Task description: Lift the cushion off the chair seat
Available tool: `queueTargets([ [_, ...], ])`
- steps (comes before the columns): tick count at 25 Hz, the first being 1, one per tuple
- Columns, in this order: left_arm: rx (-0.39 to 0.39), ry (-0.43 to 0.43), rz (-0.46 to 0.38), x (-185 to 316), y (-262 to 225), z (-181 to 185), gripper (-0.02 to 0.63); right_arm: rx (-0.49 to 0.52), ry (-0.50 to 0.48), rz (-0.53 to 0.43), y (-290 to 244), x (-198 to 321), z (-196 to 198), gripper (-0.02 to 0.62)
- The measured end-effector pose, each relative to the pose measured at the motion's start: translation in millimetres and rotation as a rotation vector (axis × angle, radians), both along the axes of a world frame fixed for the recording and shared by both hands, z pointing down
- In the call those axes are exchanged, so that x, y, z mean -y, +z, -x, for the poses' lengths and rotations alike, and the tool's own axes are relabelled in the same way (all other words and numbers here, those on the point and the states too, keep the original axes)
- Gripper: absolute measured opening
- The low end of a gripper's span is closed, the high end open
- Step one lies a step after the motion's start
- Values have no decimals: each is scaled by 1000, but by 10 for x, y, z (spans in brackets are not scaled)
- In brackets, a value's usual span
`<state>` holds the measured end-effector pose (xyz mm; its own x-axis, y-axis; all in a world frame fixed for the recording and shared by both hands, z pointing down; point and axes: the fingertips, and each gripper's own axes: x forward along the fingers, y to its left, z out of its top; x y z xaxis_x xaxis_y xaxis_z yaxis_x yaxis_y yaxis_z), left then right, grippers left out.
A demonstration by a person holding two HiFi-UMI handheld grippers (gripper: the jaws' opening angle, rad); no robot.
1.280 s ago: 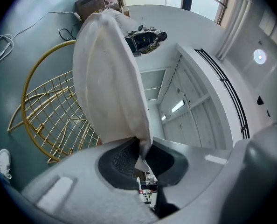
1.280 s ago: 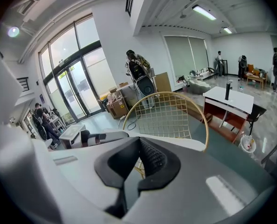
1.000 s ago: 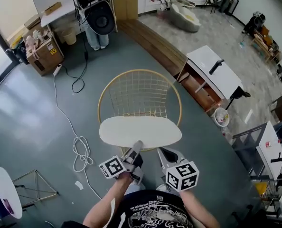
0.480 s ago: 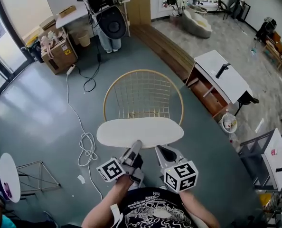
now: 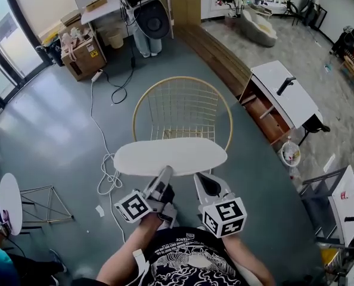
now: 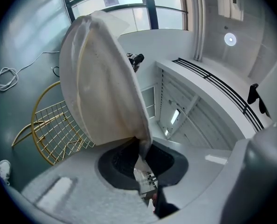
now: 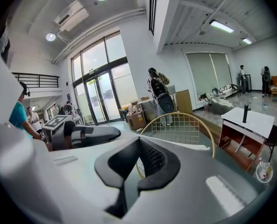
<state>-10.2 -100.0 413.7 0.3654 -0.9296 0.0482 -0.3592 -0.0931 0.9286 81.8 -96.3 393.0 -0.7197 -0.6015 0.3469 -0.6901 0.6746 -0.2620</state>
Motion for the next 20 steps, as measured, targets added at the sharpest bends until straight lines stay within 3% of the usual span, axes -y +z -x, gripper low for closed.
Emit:
queueTargets([
  [20, -4, 7, 6, -69, 55, -35, 35, 2, 4, 6, 26, -73, -7, -3],
])
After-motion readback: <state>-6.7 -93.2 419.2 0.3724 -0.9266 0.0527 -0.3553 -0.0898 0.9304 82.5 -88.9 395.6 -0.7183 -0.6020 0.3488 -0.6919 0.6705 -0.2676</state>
